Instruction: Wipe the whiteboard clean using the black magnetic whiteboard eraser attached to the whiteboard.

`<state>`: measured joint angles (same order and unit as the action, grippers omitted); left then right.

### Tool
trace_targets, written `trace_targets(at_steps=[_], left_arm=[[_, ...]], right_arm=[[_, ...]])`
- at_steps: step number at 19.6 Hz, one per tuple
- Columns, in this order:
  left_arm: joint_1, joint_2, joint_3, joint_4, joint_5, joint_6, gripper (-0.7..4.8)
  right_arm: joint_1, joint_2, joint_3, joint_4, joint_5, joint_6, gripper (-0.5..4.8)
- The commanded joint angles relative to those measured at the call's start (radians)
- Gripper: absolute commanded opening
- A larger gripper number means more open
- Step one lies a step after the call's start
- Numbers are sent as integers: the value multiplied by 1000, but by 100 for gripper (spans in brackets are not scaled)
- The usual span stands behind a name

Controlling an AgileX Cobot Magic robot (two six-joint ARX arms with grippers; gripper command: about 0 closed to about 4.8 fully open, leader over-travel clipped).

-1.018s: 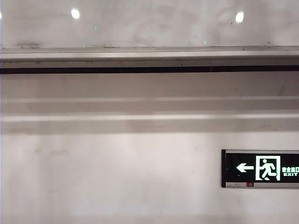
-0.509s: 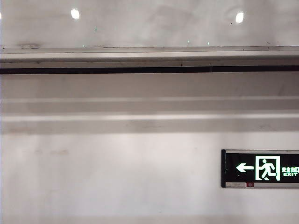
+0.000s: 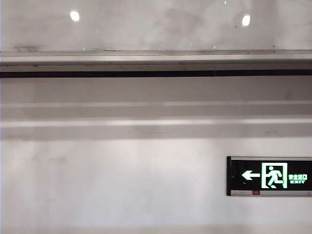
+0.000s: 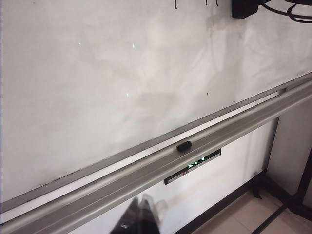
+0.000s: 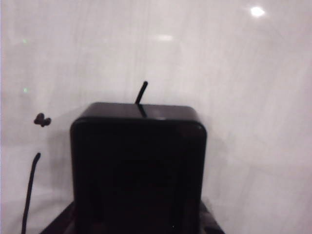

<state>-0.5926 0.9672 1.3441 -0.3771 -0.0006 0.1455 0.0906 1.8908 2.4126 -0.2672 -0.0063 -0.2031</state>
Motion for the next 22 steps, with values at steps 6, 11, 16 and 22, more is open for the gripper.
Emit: trace_targets(at_steps=[6, 11, 16, 22], left_arm=[[1, -2, 6, 19, -31, 4, -6], [1, -2, 6, 20, -60, 5, -5], [1, -4, 6, 19, -67, 20, -6], [1, -6, 6, 20, -67, 23, -6]], right_arm=[[100, 62, -11, 66, -122, -36, -6], [98, 61, -10, 104, -132, -36, -6], [123, 61, -6, 124, -41, -93, -6], [118, 55, -6, 320, 191, -95, -6]])
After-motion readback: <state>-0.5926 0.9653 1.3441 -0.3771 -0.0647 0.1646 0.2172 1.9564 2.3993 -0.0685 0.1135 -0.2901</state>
